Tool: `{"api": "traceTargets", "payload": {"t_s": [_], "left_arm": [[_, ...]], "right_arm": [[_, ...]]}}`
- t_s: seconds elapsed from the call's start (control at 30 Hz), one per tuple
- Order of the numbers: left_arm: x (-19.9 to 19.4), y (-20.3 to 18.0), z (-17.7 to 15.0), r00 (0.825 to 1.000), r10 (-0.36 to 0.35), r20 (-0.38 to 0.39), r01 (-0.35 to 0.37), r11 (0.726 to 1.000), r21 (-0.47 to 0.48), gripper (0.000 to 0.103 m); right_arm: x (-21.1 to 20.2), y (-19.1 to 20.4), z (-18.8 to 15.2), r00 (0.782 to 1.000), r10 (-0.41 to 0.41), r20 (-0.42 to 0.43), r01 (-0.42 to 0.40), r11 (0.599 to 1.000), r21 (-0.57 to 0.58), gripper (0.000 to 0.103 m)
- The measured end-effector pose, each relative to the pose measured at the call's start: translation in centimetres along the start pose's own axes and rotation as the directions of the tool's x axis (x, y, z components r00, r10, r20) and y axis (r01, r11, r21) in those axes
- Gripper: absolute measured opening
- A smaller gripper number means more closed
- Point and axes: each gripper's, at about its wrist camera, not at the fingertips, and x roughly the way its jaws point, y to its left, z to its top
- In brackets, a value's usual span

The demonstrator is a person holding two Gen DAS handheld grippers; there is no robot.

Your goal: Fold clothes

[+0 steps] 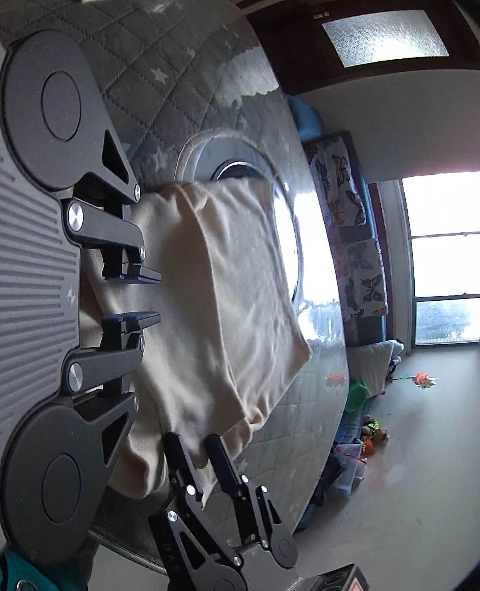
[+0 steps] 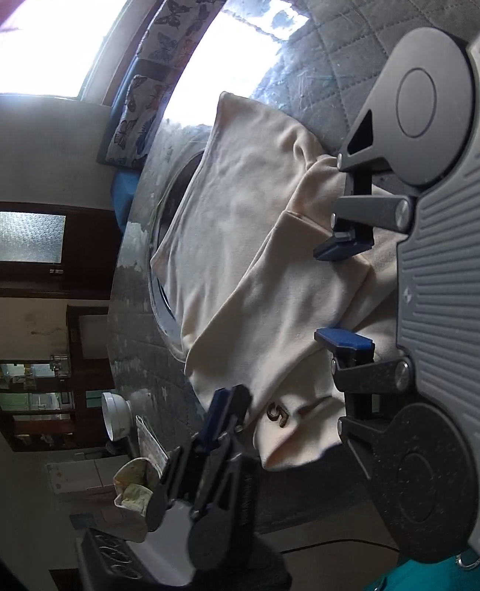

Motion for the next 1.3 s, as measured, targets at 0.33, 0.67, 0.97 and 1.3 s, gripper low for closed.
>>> {"api": "traceTargets", "payload": {"t_s": [0.33,0.67,0.97,1.3], "left_arm": [[-4.2,-1.8,-3.6,1.0,-0.001,-0.015,0.005,0.961,0.277,0.033],[-2.2,-4.4,-4.3,0.999,-0.029,0.038,0.011,0.913,0.408,0.032],[-2.3,-3.2,-3.0,0.995,-0.043,0.093,0.01,0.947,0.322,0.01],[-1.7,-1.1,-0.4,0.991,-0.077,0.107,0.058,0.983,0.174,0.009]], "right_arm": [[-2.9,-0.3,-0.2,1.0,-0.004,-0.017,0.003,0.998,-0.065,0.056],[-4.5,0.8,-2.0,0.998,-0.027,-0.048,0.017,0.982,-0.186,0.073],[-4.2,1.9,-2.8,1.0,0.004,-0.031,-0.013,0.96,-0.281,0.08],[-2.0,3.2,-2.0,0.999,0.035,0.031,-0.021,0.935,-0.354,0.073]]}}
